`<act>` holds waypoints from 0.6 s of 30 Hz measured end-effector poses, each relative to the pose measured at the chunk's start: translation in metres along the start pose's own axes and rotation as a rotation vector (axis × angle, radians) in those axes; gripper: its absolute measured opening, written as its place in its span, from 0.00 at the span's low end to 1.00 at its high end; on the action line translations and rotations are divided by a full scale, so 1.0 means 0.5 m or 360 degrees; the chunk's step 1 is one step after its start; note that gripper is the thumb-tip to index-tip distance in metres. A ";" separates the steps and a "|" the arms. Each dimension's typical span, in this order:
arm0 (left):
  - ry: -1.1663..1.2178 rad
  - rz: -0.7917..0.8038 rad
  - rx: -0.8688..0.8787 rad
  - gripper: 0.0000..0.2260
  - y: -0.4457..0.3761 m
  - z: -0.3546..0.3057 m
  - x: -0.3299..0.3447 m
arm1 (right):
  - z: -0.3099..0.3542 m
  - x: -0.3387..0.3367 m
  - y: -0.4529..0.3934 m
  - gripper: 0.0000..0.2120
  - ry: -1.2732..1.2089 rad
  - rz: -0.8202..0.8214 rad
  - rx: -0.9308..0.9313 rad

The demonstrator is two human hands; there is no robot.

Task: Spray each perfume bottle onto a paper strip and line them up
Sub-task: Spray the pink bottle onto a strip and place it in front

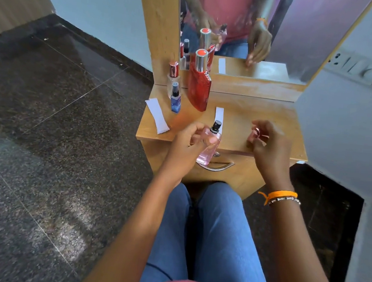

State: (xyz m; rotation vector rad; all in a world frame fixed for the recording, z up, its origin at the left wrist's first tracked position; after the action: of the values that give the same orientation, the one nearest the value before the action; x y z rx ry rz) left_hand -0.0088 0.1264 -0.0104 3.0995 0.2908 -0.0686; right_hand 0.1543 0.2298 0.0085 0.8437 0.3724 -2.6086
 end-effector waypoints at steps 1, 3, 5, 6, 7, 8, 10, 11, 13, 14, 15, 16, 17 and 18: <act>-0.0005 -0.0010 0.0007 0.07 -0.001 0.000 0.000 | -0.009 0.005 0.002 0.16 0.0028 -0.0014 -0.0006; -0.0017 -0.0030 0.0005 0.10 -0.003 0.004 0.000 | -0.013 0.011 0.003 0.17 0.0092 -0.0026 -0.0022; -0.0018 -0.0041 0.0001 0.11 -0.007 0.002 0.002 | 0.008 -0.004 0.005 0.21 0.0220 -0.0096 -0.0062; -0.0030 -0.0045 0.0008 0.12 -0.011 -0.004 0.003 | 0.031 -0.013 0.009 0.21 0.0228 -0.0125 -0.0129; -0.0048 -0.0055 0.0021 0.13 -0.016 -0.011 0.005 | 0.059 -0.017 0.014 0.20 0.0138 -0.0093 -0.0225; -0.0057 -0.0062 0.0036 0.13 -0.022 -0.020 0.006 | 0.083 -0.011 0.017 0.19 -0.0026 0.0021 -0.0310; -0.0031 -0.0060 0.0047 0.10 -0.037 -0.034 0.009 | 0.123 0.023 0.028 0.19 -0.0381 0.0386 -0.0388; 0.0003 -0.0042 0.0060 0.08 -0.045 -0.041 0.014 | 0.134 0.042 0.034 0.20 -0.0467 0.0531 -0.0387; 0.0002 -0.0026 0.0073 0.09 -0.058 -0.047 0.020 | 0.133 0.054 0.033 0.23 -0.0444 0.0552 -0.0372; -0.0033 -0.0025 0.0064 0.11 -0.066 -0.046 0.020 | 0.127 0.048 0.029 0.24 -0.0392 0.0464 -0.0359; -0.0051 -0.0010 0.0049 0.13 -0.073 -0.043 0.023 | 0.120 0.038 0.024 0.23 -0.0342 0.0369 -0.0340; -0.0047 0.0002 0.0036 0.13 -0.080 -0.041 0.025 | 0.112 0.029 0.021 0.22 -0.0298 0.0291 -0.0320; -0.0062 0.0005 0.0029 0.12 -0.088 -0.038 0.027 | 0.105 0.020 0.018 0.21 -0.0262 0.0234 -0.0303; -0.0170 -0.0024 0.0037 0.12 -0.095 -0.039 0.025 | 0.097 0.011 0.016 0.20 -0.0242 0.0187 -0.0286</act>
State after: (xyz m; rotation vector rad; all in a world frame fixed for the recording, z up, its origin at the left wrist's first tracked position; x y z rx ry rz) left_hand -0.0046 0.1759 0.0075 3.1029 0.3121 -0.2389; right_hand 0.1292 0.2038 0.0422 0.5857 0.4901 -2.4674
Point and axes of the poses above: each hand's wrist, its own y-axis away from the middle knuckle, its own x-axis out of the palm, z = x × y, the point moved 10 cm from there along -y, towards the middle knuckle, and after that the axes turned 12 degrees about z, right-handed, at the moved point
